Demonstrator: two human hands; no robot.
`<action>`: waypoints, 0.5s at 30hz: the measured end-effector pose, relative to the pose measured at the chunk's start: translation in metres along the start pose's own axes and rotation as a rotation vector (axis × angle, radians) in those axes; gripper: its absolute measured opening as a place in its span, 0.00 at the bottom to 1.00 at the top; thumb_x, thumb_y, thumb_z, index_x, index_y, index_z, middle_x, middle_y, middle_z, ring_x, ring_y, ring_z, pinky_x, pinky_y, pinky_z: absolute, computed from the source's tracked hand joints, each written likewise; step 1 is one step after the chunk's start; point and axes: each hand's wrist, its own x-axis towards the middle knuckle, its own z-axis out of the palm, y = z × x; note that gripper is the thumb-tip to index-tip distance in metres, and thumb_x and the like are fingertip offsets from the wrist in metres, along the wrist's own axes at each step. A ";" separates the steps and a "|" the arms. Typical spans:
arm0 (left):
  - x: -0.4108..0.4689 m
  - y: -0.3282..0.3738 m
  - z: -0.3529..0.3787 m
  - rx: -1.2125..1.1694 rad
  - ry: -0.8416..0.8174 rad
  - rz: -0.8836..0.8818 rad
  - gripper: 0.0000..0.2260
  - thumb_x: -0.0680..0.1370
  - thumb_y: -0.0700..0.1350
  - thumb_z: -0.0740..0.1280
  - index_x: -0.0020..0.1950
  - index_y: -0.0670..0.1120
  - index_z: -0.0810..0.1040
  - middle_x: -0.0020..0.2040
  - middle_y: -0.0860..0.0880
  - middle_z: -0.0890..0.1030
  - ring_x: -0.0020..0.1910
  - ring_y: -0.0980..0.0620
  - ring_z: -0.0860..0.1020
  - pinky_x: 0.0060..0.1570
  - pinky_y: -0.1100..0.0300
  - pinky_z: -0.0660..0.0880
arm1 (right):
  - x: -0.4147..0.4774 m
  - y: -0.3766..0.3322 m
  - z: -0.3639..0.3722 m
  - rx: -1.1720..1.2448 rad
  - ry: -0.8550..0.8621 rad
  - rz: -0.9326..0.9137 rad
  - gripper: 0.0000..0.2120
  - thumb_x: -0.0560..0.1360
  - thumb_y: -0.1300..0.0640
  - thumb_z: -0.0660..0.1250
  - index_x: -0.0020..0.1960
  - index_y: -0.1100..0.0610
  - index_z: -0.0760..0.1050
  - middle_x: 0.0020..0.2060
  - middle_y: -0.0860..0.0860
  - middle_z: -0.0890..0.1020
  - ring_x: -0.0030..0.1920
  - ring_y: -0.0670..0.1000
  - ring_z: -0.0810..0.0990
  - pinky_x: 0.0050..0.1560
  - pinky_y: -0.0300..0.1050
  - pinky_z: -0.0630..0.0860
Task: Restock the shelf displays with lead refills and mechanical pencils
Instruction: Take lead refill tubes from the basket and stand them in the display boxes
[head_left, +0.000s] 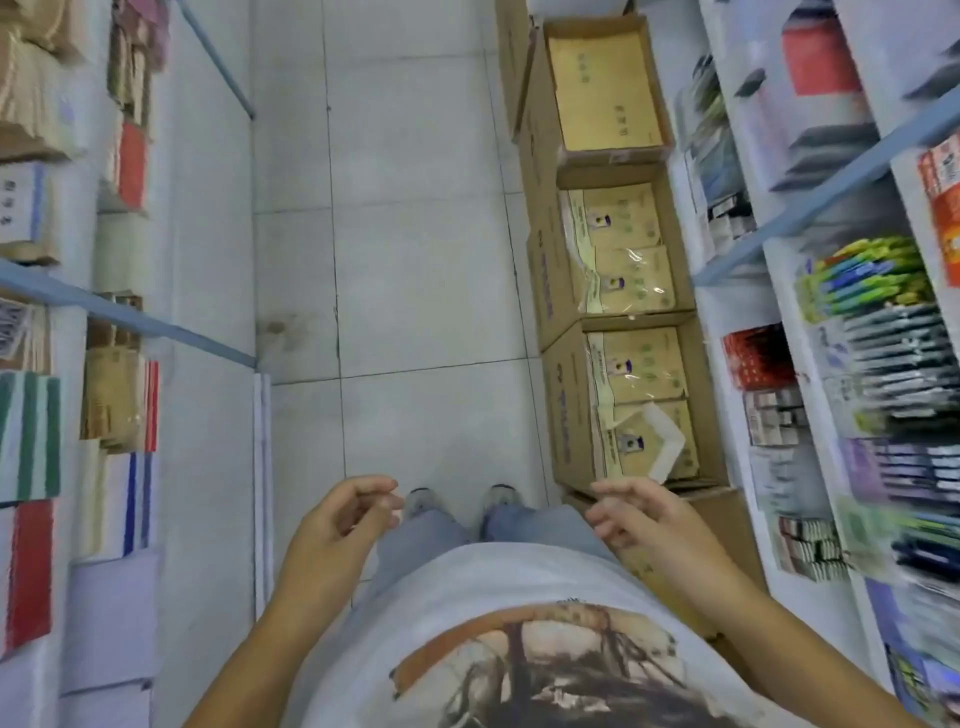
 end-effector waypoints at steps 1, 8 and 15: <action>0.007 0.004 0.000 -0.012 0.008 0.010 0.07 0.81 0.39 0.66 0.53 0.49 0.82 0.46 0.53 0.86 0.44 0.56 0.84 0.46 0.65 0.78 | 0.009 -0.005 0.000 -0.008 -0.004 -0.010 0.08 0.78 0.56 0.66 0.56 0.49 0.79 0.43 0.47 0.85 0.45 0.49 0.83 0.47 0.43 0.78; 0.068 0.048 -0.029 -0.068 0.083 -0.057 0.06 0.81 0.40 0.67 0.53 0.50 0.82 0.46 0.54 0.86 0.43 0.56 0.84 0.48 0.63 0.76 | 0.095 -0.102 0.021 -0.034 -0.076 -0.013 0.07 0.77 0.57 0.67 0.53 0.49 0.79 0.41 0.46 0.86 0.42 0.46 0.83 0.41 0.38 0.77; 0.203 0.108 -0.105 -0.038 0.150 -0.067 0.07 0.81 0.42 0.67 0.53 0.53 0.82 0.47 0.56 0.86 0.44 0.57 0.84 0.53 0.56 0.78 | 0.212 -0.236 0.056 -0.006 -0.047 -0.041 0.08 0.78 0.62 0.65 0.53 0.53 0.79 0.41 0.50 0.86 0.40 0.49 0.82 0.45 0.43 0.78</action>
